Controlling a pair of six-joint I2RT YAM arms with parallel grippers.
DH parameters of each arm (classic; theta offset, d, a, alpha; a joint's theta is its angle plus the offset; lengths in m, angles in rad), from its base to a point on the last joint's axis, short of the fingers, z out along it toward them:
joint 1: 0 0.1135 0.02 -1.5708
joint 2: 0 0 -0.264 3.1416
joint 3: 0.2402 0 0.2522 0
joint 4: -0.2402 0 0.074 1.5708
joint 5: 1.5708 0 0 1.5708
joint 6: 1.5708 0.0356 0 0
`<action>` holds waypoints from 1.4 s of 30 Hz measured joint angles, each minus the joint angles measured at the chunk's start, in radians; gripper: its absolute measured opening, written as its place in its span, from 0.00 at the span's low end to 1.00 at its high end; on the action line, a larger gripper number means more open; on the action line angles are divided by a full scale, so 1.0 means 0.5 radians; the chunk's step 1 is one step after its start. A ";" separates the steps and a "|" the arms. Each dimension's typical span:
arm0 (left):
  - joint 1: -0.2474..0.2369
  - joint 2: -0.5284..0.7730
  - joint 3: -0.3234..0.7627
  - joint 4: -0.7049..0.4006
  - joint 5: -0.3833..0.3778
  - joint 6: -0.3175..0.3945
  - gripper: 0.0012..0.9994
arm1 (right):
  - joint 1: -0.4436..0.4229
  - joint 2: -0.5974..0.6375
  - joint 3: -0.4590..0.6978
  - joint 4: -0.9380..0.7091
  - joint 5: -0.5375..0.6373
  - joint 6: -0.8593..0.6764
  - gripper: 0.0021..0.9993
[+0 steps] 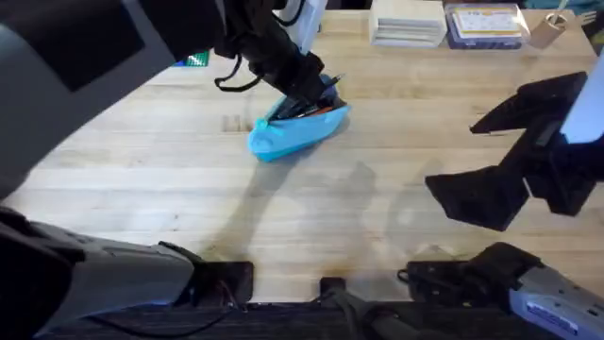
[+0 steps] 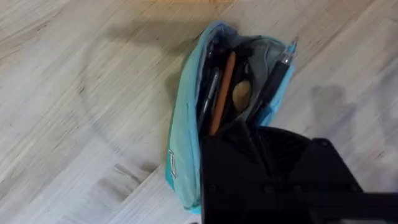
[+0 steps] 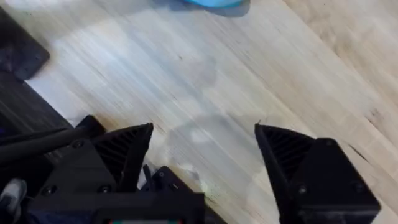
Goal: Unzip the bag, pick up the pens from the table one at a time and place them inside, then zip the bag closed.
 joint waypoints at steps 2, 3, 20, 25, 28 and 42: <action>0.000 0.017 0.000 0.003 -0.025 0.005 0.04 | 0.000 0.000 0.000 0.001 0.000 0.000 1.00; -0.001 0.026 0.000 0.003 -0.040 0.005 0.04 | 0.000 0.000 0.000 0.000 0.000 0.000 1.00; -0.018 0.093 0.000 0.003 -0.161 0.019 0.04 | 0.000 0.000 0.000 0.000 0.000 0.000 1.00; -0.018 0.155 0.000 0.003 -0.165 0.019 0.04 | 0.000 0.000 0.000 0.000 0.000 0.000 1.00; -0.018 0.195 0.000 0.003 -0.170 0.019 0.04 | 0.000 0.000 0.000 0.000 0.000 0.000 1.00; -0.018 0.210 0.000 0.002 -0.170 0.019 0.06 | 0.000 0.000 0.000 0.000 0.000 0.001 1.00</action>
